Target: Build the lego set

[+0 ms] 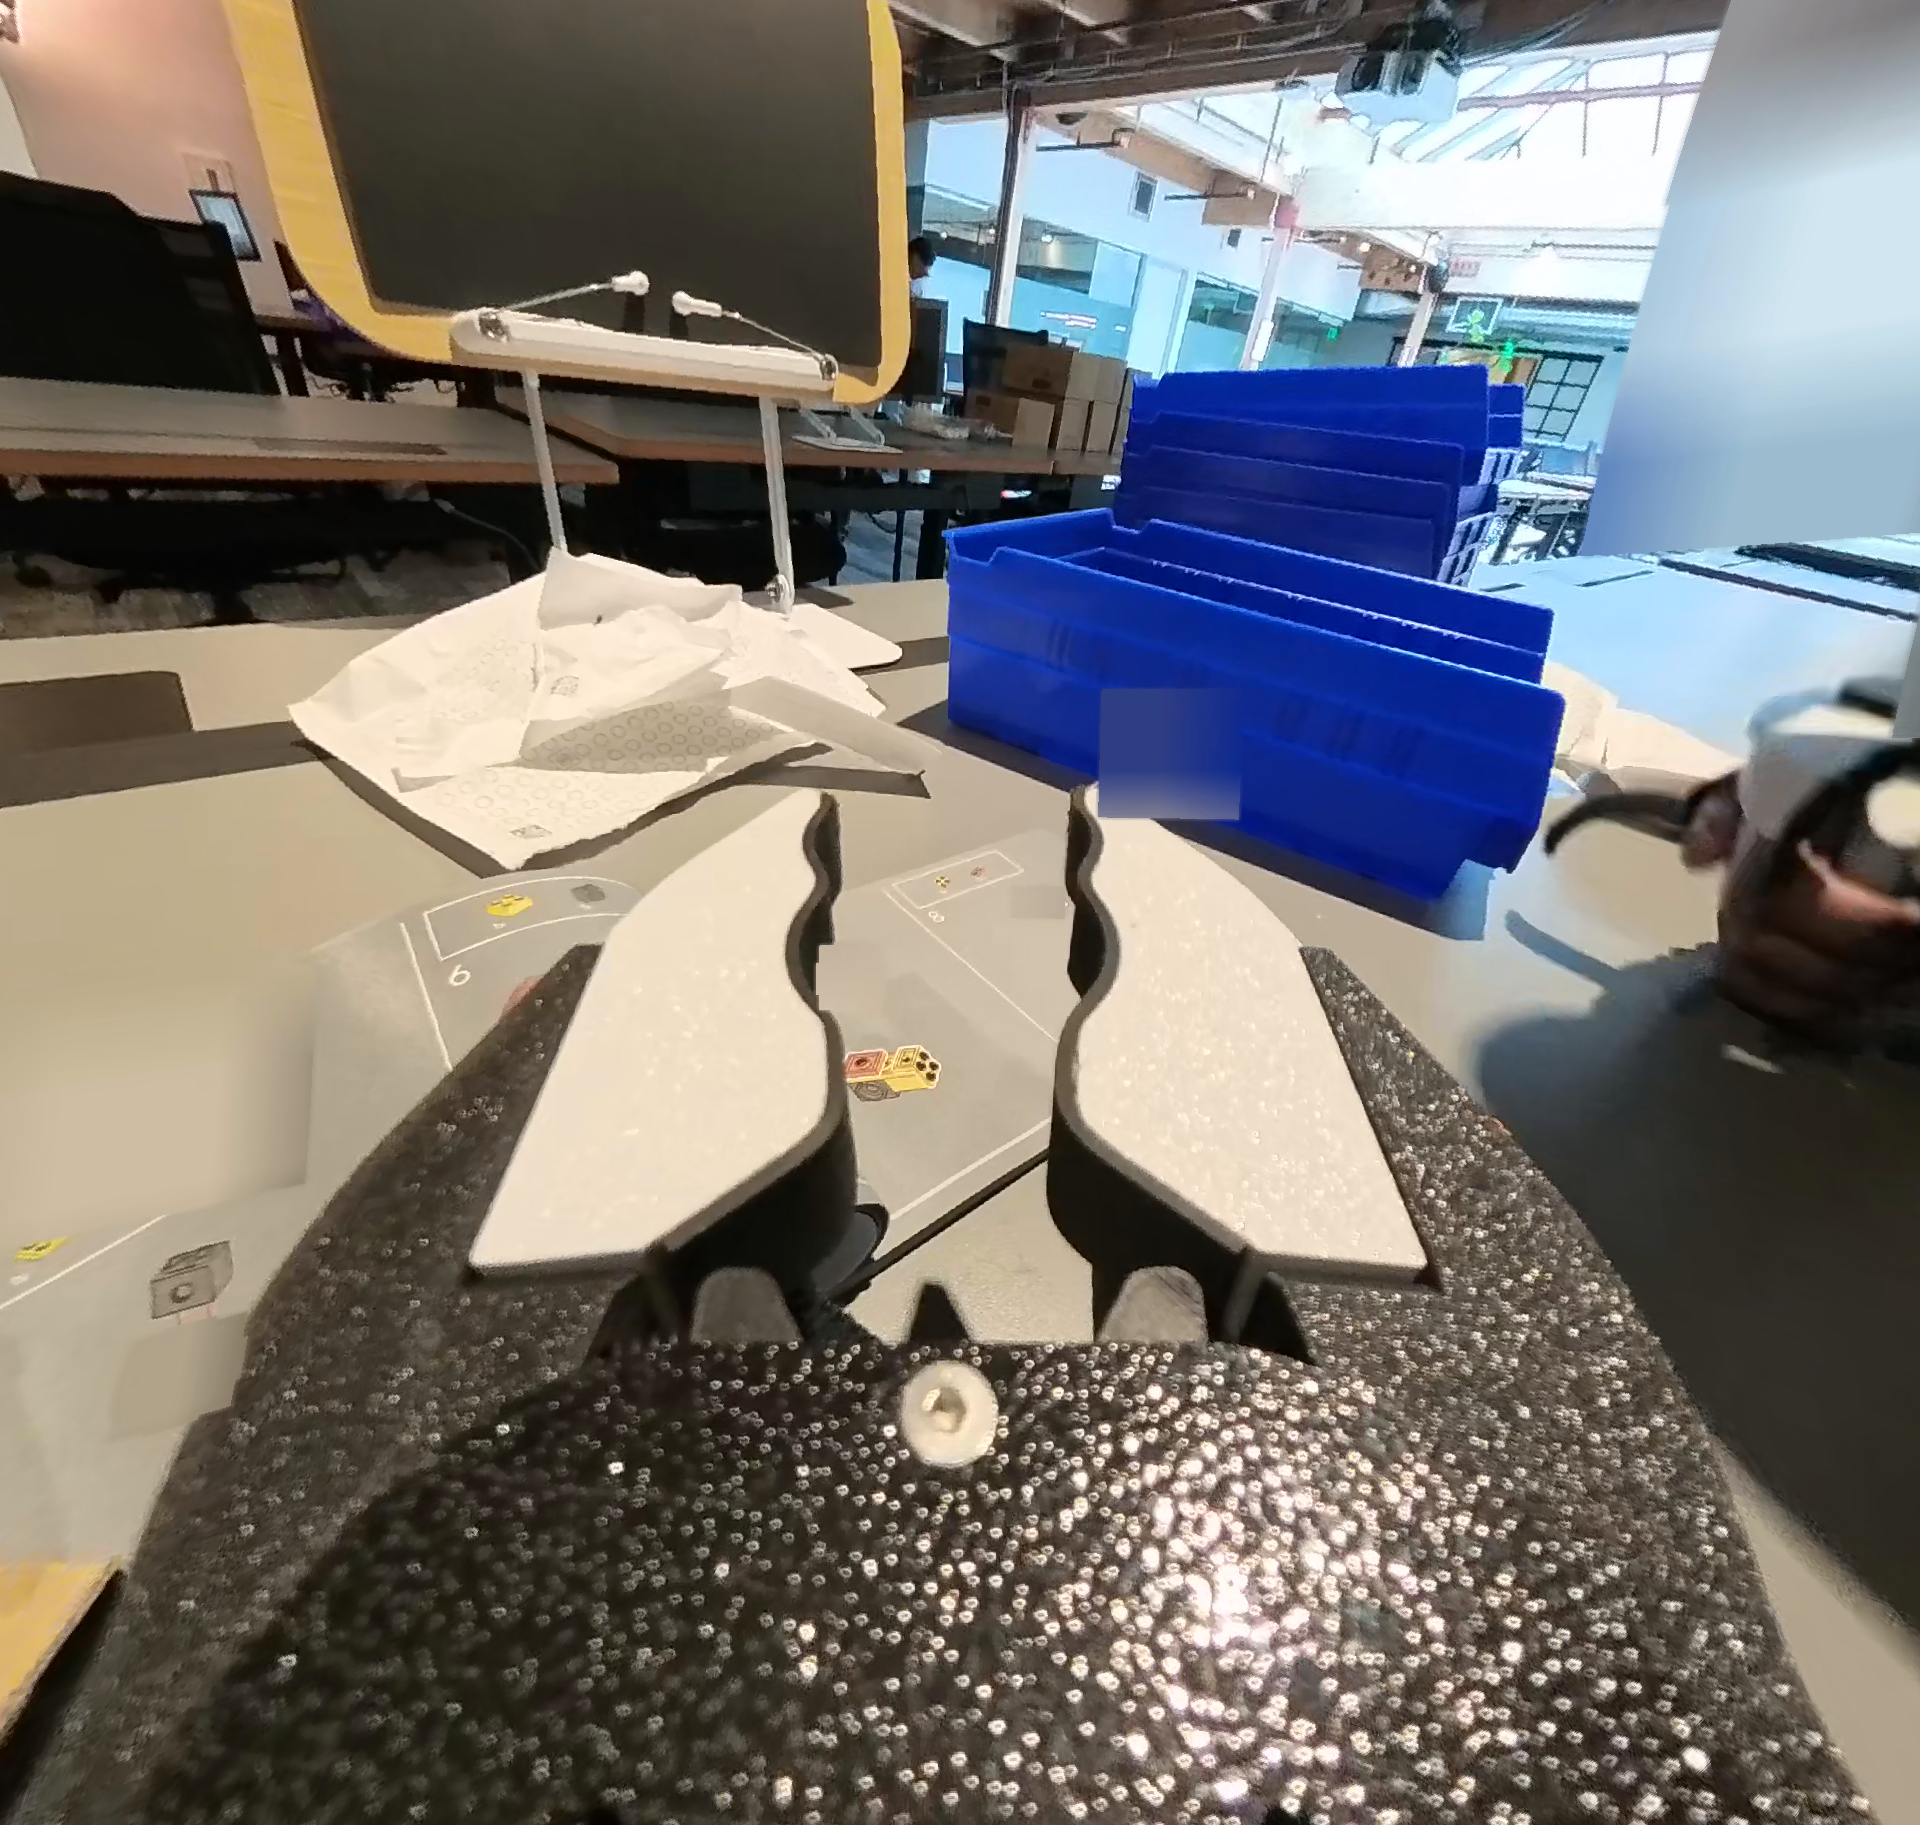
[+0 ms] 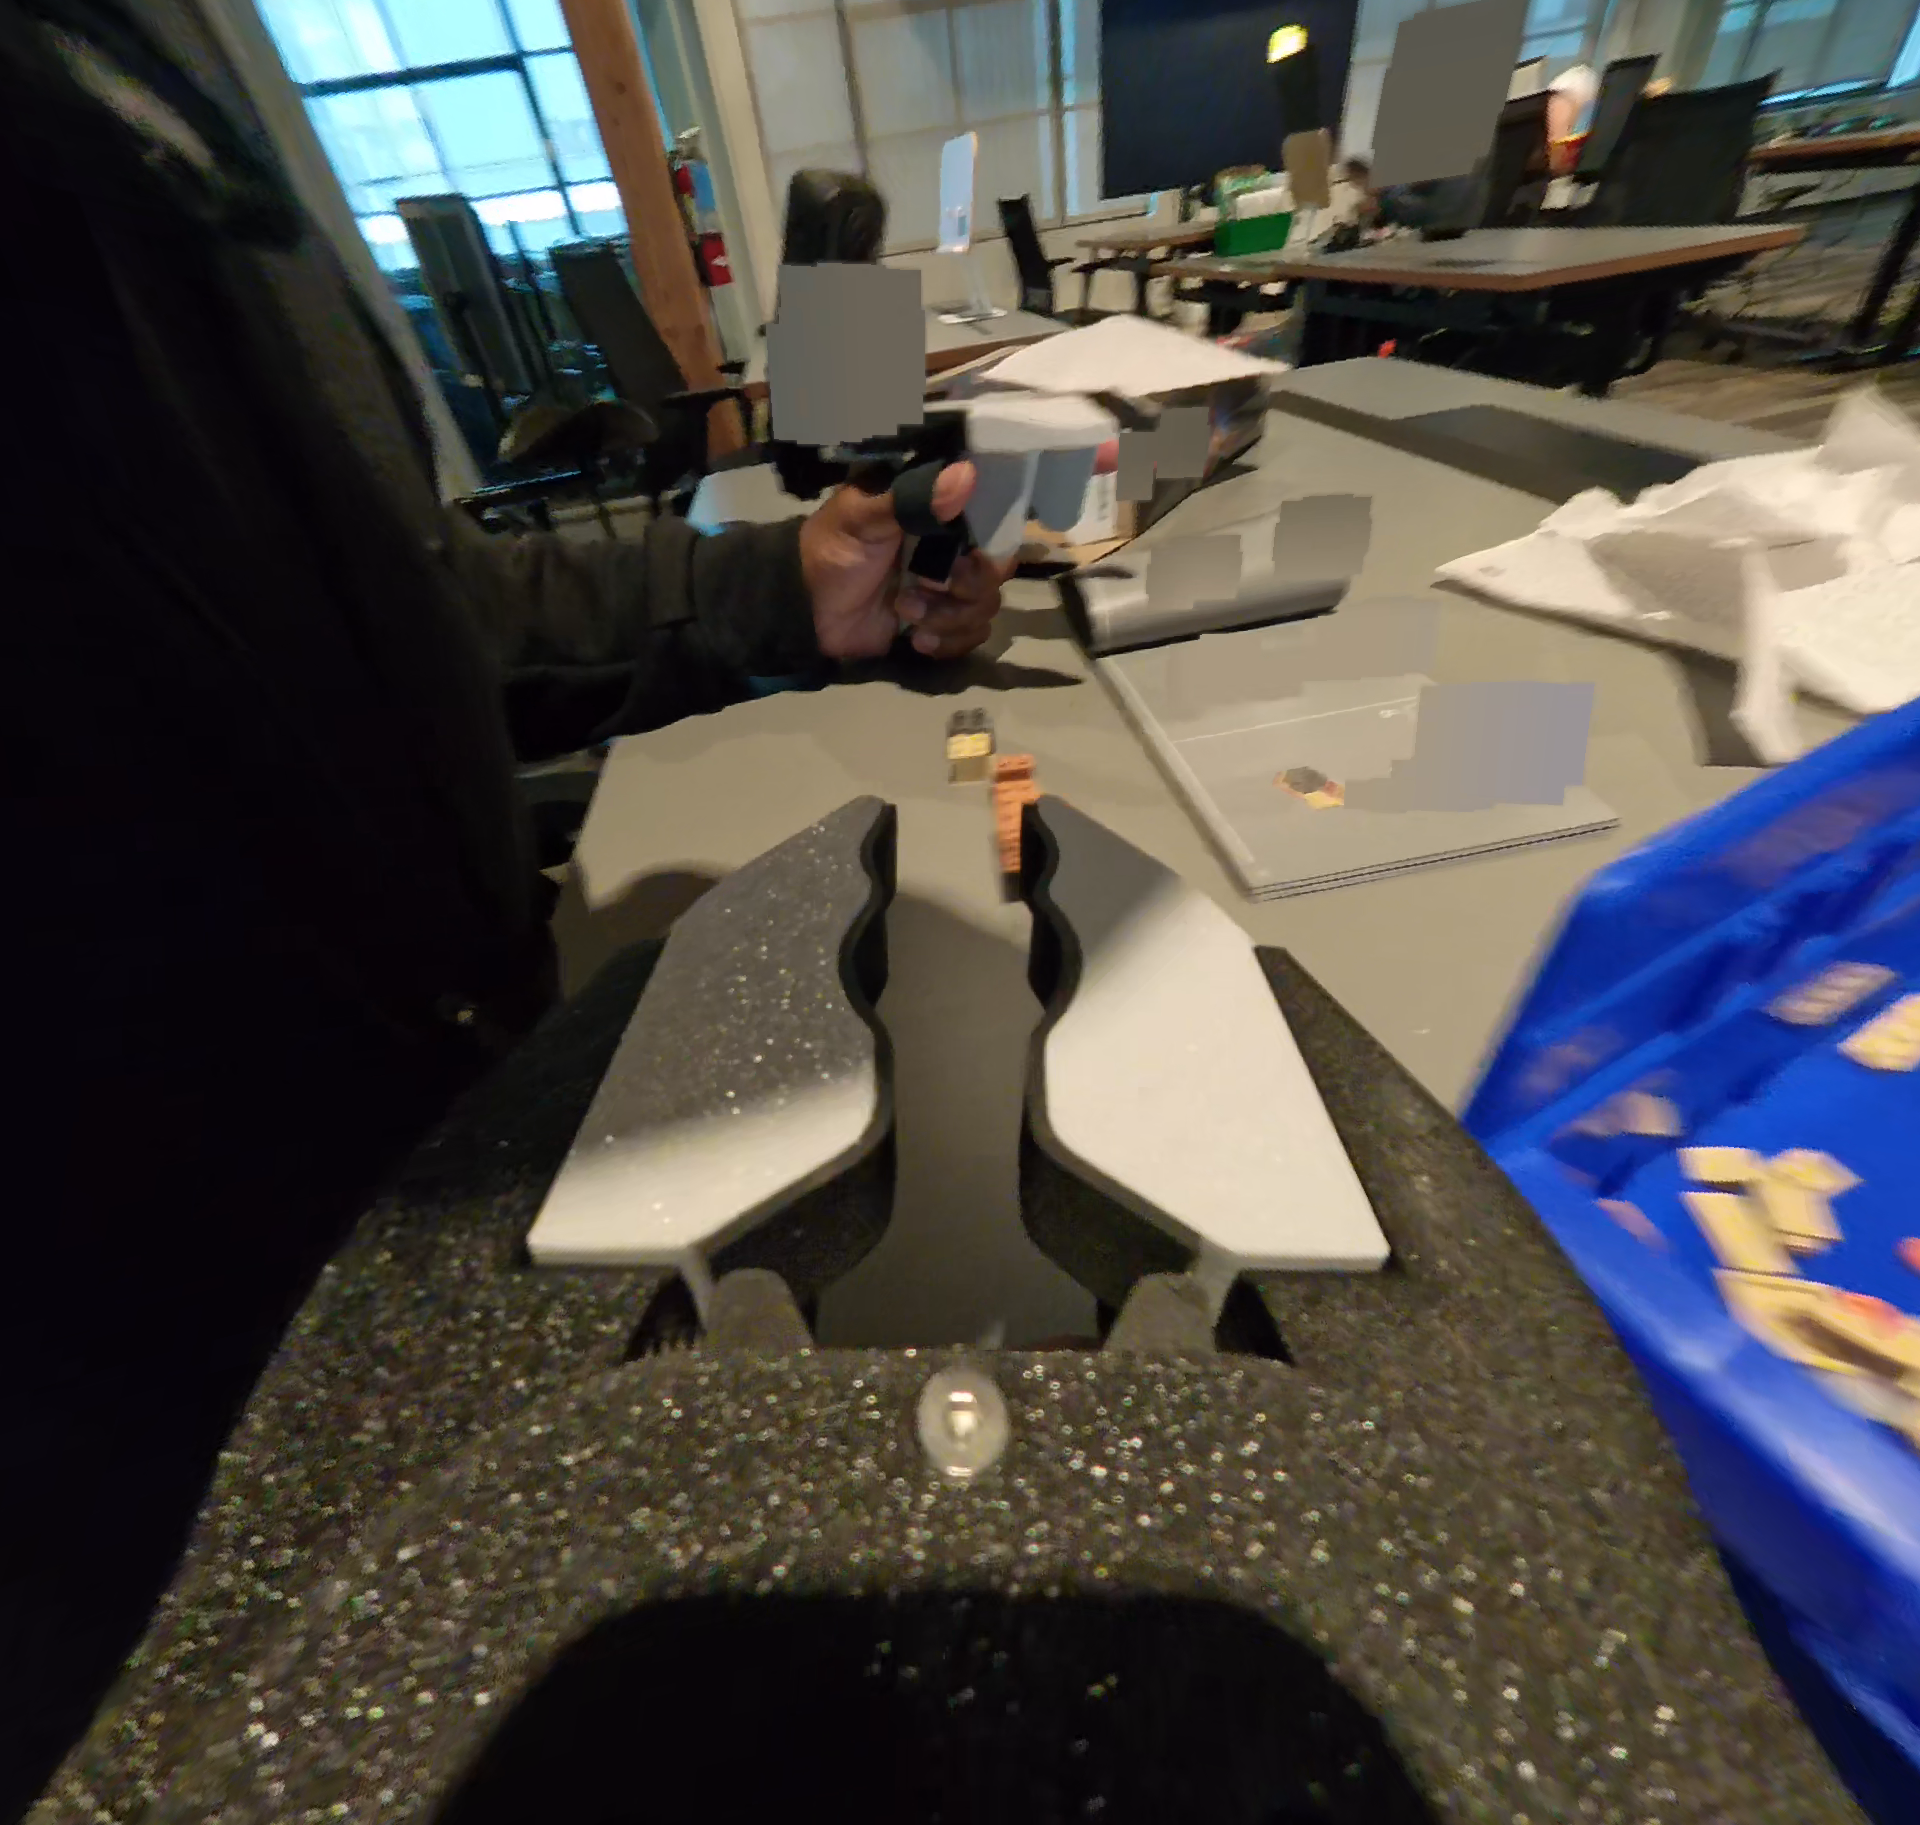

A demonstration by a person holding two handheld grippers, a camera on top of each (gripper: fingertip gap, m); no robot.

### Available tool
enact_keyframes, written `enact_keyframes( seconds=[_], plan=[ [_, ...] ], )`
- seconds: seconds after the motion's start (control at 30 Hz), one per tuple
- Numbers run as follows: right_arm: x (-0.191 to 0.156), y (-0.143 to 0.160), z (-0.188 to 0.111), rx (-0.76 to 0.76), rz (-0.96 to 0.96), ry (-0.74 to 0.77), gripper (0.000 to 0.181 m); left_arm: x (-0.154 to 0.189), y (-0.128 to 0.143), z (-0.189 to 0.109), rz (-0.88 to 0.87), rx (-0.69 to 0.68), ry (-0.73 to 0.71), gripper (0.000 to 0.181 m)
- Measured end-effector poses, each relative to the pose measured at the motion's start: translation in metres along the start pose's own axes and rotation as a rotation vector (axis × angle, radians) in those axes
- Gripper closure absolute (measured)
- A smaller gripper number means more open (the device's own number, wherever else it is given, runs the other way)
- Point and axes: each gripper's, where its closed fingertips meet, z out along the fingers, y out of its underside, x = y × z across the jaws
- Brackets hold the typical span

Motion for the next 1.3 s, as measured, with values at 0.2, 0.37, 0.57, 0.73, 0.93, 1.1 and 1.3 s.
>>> enact_keyframes(
  seconds=[0.2, 0.37, 0.57, 0.73, 0.93, 1.1, 1.3],
  plan=[
    [0.038, -0.053, -0.026, -0.02, -0.188, 0.164, 0.161, 0.003, 0.001, 0.001, 0.016, -0.008, 0.012, 0.14],
    [0.101, -0.095, -0.032, -0.091, -0.32, 0.368, 0.162, 0.004, -0.005, -0.003, 0.046, 0.042, 0.005, 0.14],
    [0.186, -0.135, -0.018, -0.031, -0.3, 0.573, 0.162, 0.005, -0.009, -0.005, 0.061, 0.074, 0.006, 0.14],
    [0.242, -0.143, -0.013, -0.062, -0.277, 0.627, 0.161, 0.007, -0.014, -0.011, 0.07, 0.123, 0.009, 0.14],
    [0.262, -0.153, -0.045, -0.151, -0.338, 0.691, 0.16, 0.004, -0.017, -0.014, 0.046, 0.154, 0.009, 0.14],
    [0.267, -0.147, -0.074, -0.239, -0.359, 0.73, 0.161, 0.003, -0.016, -0.01, 0.032, 0.143, 0.021, 0.14],
    [0.28, -0.129, -0.081, -0.316, -0.358, 0.742, 0.161, 0.006, -0.016, -0.009, 0.047, 0.141, 0.031, 0.14]
  ],
)
